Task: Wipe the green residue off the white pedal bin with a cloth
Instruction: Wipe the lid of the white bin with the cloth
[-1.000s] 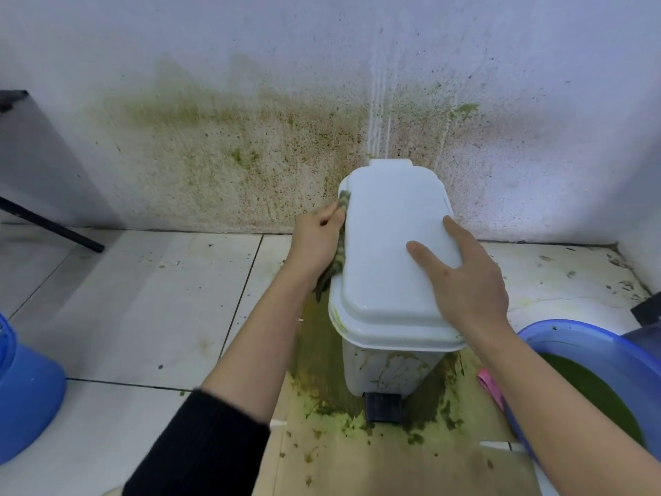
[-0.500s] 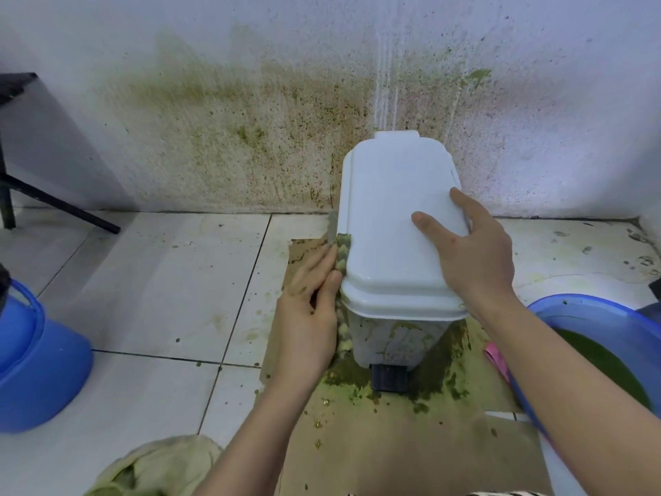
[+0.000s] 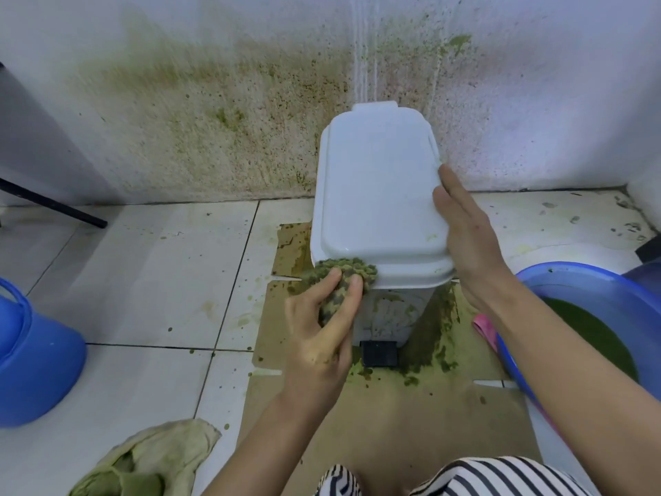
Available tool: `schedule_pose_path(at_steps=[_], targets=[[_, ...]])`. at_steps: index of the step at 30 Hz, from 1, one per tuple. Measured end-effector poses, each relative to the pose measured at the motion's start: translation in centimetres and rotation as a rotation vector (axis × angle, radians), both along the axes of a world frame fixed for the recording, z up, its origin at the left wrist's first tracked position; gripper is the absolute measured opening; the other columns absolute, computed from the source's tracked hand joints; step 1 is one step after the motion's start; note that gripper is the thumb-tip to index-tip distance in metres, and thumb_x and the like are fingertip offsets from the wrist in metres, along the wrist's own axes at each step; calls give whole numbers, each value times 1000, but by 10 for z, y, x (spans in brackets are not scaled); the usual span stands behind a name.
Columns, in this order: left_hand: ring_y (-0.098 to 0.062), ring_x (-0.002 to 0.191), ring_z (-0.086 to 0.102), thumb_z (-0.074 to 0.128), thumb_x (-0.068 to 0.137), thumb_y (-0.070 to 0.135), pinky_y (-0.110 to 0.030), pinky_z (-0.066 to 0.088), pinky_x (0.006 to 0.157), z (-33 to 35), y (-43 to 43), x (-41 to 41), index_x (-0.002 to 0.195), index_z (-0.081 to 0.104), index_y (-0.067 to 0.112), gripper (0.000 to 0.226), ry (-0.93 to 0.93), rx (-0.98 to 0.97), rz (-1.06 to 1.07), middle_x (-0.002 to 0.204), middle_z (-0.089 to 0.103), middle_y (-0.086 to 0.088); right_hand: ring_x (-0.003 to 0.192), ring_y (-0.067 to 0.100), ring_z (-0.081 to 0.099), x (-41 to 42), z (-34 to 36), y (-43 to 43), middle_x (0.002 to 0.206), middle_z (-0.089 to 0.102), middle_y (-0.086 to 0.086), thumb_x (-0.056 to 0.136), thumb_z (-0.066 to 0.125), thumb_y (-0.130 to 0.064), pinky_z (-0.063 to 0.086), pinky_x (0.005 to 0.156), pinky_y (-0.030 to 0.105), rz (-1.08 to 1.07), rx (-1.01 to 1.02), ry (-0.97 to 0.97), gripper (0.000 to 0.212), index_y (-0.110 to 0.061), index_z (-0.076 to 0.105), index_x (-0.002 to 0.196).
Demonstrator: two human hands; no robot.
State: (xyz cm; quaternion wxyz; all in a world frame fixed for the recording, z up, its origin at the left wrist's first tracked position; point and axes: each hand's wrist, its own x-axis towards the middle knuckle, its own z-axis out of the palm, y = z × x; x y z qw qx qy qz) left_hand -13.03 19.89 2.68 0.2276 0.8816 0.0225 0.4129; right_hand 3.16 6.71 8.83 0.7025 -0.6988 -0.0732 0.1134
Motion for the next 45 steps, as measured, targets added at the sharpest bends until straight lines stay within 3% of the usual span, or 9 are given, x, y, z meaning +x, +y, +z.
schedule_pose_path(at_steps=[3, 14, 18, 23, 32, 36, 39, 42, 45], targets=[[-30, 88, 52, 70, 81, -14, -17, 31, 89, 8, -18, 15, 124, 67, 7, 48, 50, 129, -22, 131, 49, -9, 144, -1, 26, 1, -3, -1, 159, 26, -17, 103, 48, -29, 25, 119, 26, 13, 32, 9, 50, -25, 35, 151], [-23, 95, 45, 65, 89, -1, -22, 39, 88, 33, -12, 14, 127, 67, 9, 39, 194, 216, -140, 122, 62, -11, 142, -4, 25, 4, -7, -4, 158, 29, -16, 104, 46, -25, 21, 117, 17, 28, 107, 9, 46, -21, 38, 149], [-20, 112, 52, 61, 96, 17, -26, 41, 96, 84, -13, 53, 129, 66, 21, 33, 153, -59, -204, 129, 60, -1, 144, -3, 24, 0, -8, -3, 158, 29, -14, 105, 42, -27, 20, 117, 17, 6, 103, -17, 44, -22, 40, 149], [-20, 153, -6, 20, 105, 50, -52, -1, 122, 105, 22, 146, 157, 19, 31, 55, 878, 34, 60, 166, 6, 8, 143, -2, 28, 0, -11, 1, 157, 32, -17, 106, 31, -38, 24, 115, 20, -105, 148, 64, 46, -28, 35, 151], [-23, 153, -12, 22, 107, 35, -42, -8, 123, 102, -26, 127, 158, 6, 20, 55, 877, 137, -90, 167, -2, 0, 139, 7, 39, 6, -16, 6, 152, 42, -8, 104, 26, -49, 28, 118, 31, -185, 230, 171, 54, -24, 35, 151], [-11, 151, 14, 32, 107, 39, -27, 9, 117, 127, -33, 113, 153, 30, 25, 49, 812, -433, -297, 163, 21, 7, 131, 14, 48, 5, -5, -4, 145, 50, -5, 102, 27, -56, 35, 115, 41, -236, 262, 329, 58, -21, 44, 144], [1, 130, 38, 44, 104, 33, -21, 25, 107, 133, 3, 111, 143, 50, 27, 39, 591, -725, -181, 150, 44, 13, 109, 8, 53, -9, 25, -16, 132, 55, -4, 104, 41, -35, 44, 94, 30, -448, 75, 180, 31, -21, 49, 130], [-10, 124, 51, 47, 104, 26, -30, 32, 112, 109, 25, 113, 129, 62, 21, 29, 498, -819, 8, 134, 60, 3, 101, -7, 56, -38, 60, 6, 134, 53, -7, 103, 44, -30, 46, 89, 19, -225, -185, -234, 34, -24, 46, 136], [-14, 134, 48, 44, 105, 26, -39, 34, 117, 93, 25, 115, 138, 56, 17, 36, 490, -894, 39, 145, 54, 1, 149, 17, 18, -43, 55, 42, 163, 20, 5, 105, 23, -41, 14, 121, 46, 163, -822, -396, 53, -21, 21, 154]])
